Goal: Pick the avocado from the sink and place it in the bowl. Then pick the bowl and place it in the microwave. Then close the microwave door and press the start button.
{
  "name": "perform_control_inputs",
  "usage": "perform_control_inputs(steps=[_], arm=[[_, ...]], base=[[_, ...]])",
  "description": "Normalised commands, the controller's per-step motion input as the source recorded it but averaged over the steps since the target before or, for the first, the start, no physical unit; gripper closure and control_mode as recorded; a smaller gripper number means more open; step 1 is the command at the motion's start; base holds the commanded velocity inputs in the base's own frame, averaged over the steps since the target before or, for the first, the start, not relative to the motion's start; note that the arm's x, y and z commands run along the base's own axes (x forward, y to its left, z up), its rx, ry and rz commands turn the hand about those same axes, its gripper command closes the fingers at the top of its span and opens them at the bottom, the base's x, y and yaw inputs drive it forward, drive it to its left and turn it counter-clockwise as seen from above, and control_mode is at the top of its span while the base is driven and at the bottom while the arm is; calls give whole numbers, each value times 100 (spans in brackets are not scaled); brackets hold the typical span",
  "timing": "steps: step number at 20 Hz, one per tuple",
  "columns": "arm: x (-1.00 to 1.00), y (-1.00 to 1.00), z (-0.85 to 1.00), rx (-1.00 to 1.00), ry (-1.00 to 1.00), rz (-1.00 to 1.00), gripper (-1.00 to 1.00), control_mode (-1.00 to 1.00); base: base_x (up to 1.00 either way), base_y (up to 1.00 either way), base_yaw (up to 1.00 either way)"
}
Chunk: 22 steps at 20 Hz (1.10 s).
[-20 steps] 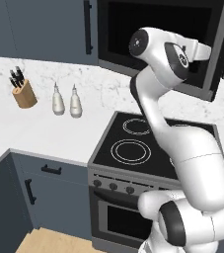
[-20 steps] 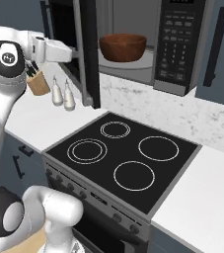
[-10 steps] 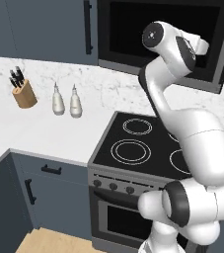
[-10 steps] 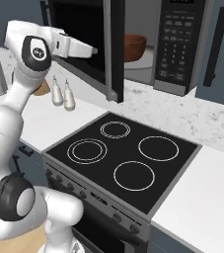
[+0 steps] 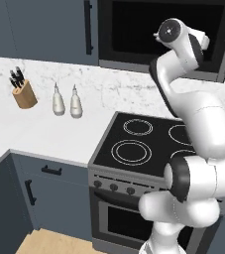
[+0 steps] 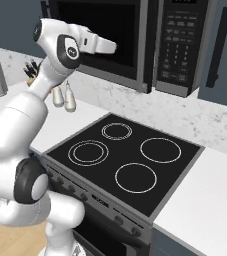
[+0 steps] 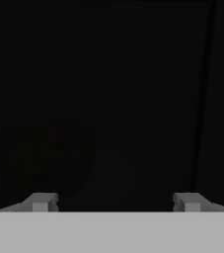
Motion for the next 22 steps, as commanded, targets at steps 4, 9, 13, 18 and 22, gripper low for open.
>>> perform_control_inputs(steps=[4, 9, 13, 18, 22], arm=[[76, -33, -7, 3, 0, 12, -100, -100], [70, -40, -12, 4, -3, 14, -100, -100], [74, -36, -44, 5, -7, 17, -100, -100], [-1, 2, -19, 4, -13, 18, -100, -100], [-92, 43, 15, 0, -15, 2, -100, -100]], base=[[0, 0, 0], [0, 0, 0], [0, 0, 0], [0, 0, 0], [0, 0, 0]])
